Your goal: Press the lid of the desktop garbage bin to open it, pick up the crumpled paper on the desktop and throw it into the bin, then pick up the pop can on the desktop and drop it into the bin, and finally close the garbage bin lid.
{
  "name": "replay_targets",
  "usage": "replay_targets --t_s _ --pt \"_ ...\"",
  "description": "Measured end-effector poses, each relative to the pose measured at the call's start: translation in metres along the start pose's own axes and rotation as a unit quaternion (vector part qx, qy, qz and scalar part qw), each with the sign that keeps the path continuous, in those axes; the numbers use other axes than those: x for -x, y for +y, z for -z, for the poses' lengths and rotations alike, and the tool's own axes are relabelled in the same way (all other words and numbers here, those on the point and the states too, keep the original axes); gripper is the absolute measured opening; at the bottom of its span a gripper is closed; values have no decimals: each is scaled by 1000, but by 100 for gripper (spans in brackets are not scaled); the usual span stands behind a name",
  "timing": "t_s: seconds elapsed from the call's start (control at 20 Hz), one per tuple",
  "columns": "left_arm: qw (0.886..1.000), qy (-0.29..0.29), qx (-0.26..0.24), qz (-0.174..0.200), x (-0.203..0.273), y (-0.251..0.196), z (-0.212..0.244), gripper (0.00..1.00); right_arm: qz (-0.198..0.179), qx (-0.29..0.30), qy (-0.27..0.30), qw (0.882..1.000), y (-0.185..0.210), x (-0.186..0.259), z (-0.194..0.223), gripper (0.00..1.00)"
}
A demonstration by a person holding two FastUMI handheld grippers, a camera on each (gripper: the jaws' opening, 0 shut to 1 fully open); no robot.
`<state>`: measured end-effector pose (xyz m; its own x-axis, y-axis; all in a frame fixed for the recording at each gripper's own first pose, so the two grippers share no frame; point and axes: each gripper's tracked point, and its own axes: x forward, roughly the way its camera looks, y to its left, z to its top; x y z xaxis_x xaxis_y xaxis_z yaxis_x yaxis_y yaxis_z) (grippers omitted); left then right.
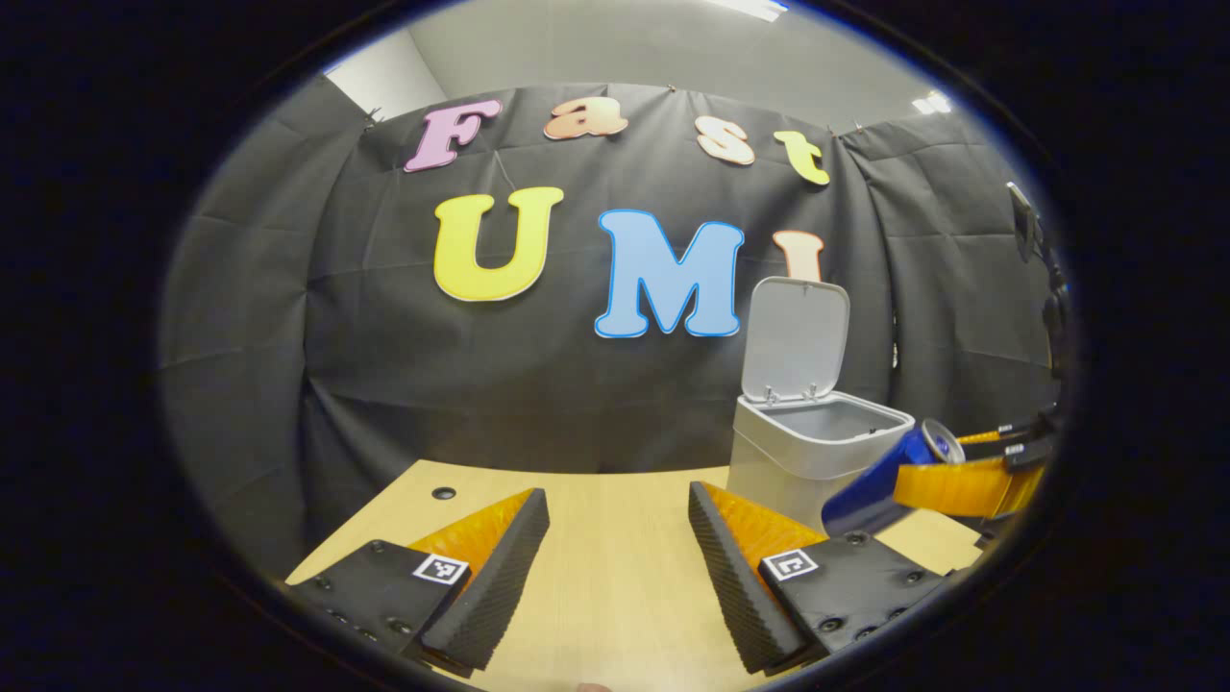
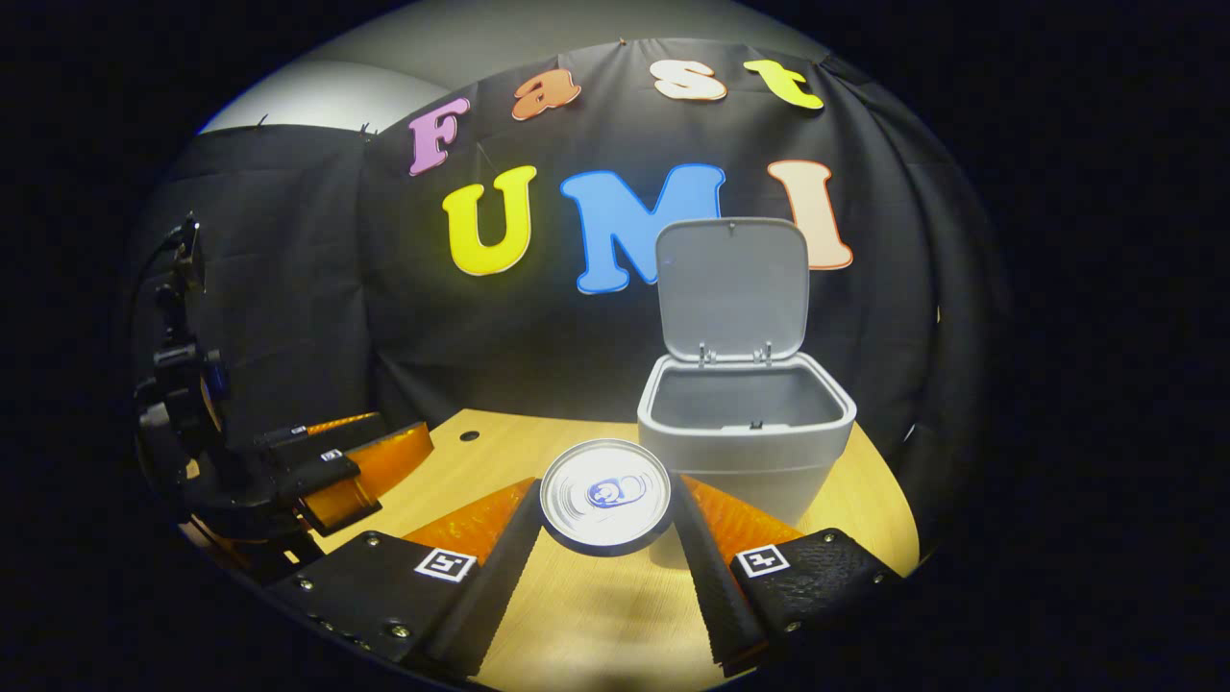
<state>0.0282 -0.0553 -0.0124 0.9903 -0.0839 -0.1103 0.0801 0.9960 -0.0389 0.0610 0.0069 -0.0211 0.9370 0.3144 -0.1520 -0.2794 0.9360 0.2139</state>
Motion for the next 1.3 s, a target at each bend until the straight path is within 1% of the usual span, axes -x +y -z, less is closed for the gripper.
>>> replay_targets --t_s 0.3,0.45,0.55,0.8,1.0,1.2,1.3 --pt "1000 -5 -3 2 -4 -2 -5 96 16 -31 -69 997 -19 -14 -54 83" --pt "1000 -6 -2 -1 -2 0 -6 96 27 -45 -93 994 -35 -27 -76 83" --pt "1000 -6 -1 -3 0 0 -5 96 36 -47 -99 993 -44 -38 -82 83" --pt "1000 -7 2 -6 3 0 -6 96 55 -31 -68 996 -66 -69 -75 83" --pt "1000 -9 2 -9 3 -1 -8 95 59 -12 -41 997 -72 -89 -64 83" --pt "1000 -9 5 -12 3 -1 -8 96 69 5 -31 997 -79 -104 -59 83" --pt "1000 -9 4 -14 4 0 -8 95 74 6 -32 997 -81 -108 -60 86"
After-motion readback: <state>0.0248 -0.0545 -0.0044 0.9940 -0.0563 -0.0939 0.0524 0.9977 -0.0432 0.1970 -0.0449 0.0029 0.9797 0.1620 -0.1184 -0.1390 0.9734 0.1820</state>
